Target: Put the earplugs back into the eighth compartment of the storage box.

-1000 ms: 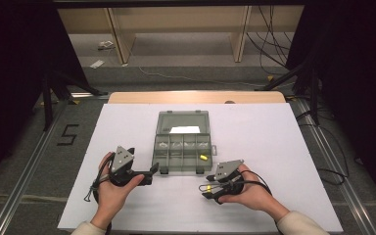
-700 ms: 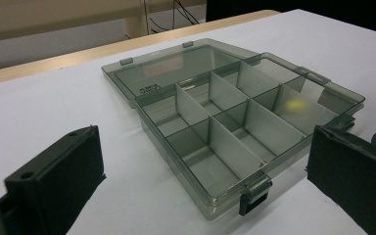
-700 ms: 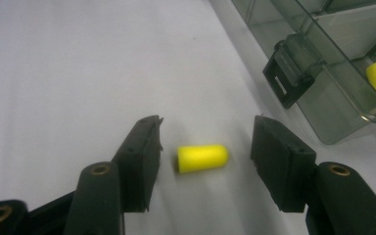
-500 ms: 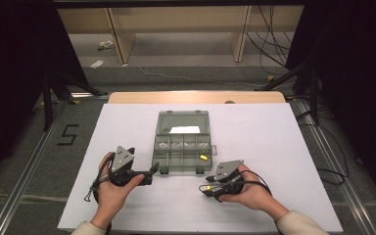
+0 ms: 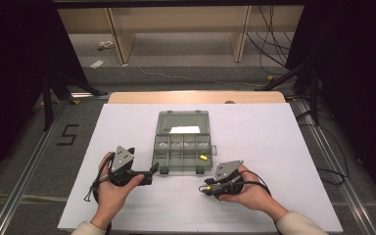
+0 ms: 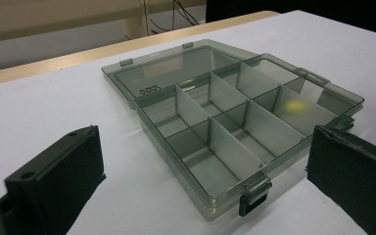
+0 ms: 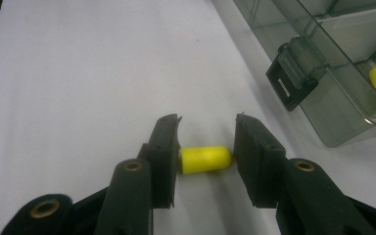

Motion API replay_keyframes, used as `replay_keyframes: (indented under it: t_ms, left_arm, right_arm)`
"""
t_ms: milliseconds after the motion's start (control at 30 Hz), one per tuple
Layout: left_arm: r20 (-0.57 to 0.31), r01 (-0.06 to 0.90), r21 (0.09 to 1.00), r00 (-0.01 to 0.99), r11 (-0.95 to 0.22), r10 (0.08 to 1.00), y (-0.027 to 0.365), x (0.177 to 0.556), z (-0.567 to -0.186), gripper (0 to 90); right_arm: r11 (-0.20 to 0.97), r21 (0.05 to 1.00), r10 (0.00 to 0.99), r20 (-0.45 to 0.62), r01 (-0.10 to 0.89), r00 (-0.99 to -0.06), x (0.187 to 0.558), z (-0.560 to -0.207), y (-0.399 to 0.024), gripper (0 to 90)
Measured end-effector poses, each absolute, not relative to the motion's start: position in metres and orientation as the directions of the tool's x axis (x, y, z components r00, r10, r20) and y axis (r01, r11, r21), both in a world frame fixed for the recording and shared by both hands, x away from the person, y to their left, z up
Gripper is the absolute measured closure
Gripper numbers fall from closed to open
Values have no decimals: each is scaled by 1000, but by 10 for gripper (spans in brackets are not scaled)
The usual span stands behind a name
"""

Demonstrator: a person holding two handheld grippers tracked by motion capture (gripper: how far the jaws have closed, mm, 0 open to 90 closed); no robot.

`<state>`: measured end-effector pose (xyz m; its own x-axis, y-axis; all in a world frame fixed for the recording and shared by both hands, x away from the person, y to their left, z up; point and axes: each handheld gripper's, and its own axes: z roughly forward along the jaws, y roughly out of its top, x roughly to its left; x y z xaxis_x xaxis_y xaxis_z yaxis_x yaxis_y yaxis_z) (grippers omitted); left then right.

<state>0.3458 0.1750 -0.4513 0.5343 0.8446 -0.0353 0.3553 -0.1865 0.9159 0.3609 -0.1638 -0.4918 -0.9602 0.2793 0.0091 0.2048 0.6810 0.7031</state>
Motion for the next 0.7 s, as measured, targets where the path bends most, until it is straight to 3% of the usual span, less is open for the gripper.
replay_keyframes:
  t_ms: [700]
  left_arm:
    - [-35, 355, 916, 534, -187, 845, 175, 346, -451, 2]
  right_arm:
    - [678, 704, 281, 15, 210, -960, 362, -491, -164, 680]
